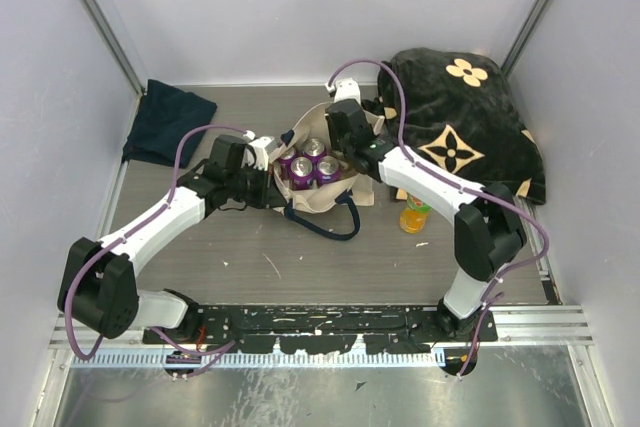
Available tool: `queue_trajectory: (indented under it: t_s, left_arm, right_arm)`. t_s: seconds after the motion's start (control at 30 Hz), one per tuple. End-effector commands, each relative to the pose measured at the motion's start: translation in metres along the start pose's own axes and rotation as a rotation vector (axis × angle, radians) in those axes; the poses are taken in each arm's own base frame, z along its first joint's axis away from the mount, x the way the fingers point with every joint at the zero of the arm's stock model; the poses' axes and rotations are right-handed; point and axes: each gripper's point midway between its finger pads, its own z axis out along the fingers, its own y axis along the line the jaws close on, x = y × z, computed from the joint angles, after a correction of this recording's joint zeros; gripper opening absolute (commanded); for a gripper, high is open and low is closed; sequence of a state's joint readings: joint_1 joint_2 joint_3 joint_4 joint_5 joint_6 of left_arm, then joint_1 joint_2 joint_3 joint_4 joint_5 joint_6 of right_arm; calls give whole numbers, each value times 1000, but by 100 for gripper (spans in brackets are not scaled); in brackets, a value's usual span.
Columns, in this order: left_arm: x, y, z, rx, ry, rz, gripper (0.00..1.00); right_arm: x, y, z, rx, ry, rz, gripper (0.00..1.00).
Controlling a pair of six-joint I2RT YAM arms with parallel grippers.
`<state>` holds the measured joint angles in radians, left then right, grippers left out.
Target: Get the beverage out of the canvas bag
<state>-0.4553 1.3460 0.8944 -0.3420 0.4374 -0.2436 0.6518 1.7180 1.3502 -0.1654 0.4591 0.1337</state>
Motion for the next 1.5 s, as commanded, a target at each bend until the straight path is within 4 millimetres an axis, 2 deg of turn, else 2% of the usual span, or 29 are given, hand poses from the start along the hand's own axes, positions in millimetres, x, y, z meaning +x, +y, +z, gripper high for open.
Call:
queue_trajectory:
  t_s: [0.0,0.1,0.37,0.5,0.67,0.77,0.9,1.1,1.33,1.47]
  left_arm:
    - [22,12,-1,-55,83,-29,0]
    - [21,11,-2,-55,81,-28,0]
    - [18,9,-5,-59,79,-27,0]
    - [17,9,-6,-58,77,-32,0]
    - [18,10,-6,-64,80,-36,0]
    - [17,10,-6,-70,81,-34,0]
    - [15,12,-7,-85,80,-32,0]
    - [15,16,-6,-100,85,-35,0]
    - [16,17,-6,-106,98,-30,0]
    - [19,18,-5,-108,105,-33,0]
  right_arm:
    - [-161,-2,-92,-110,-419,160,1]
    - [-180,1,-118,-146,-470,164,1]
    - [-218,2,-208,-212,-599,157,1]
    - [-220,-8,-251,-227,-620,169,1]
    - [-208,-30,-291,-252,-611,231,1]
    - [-191,-39,-302,-274,-561,243,1]
    - [-152,-45,-303,-284,-429,217,1]
    - [-73,-40,-280,-278,-216,224,1]
    - [6,-43,-250,-207,-84,283,1]
    - [34,-52,-235,-139,-79,279,1]
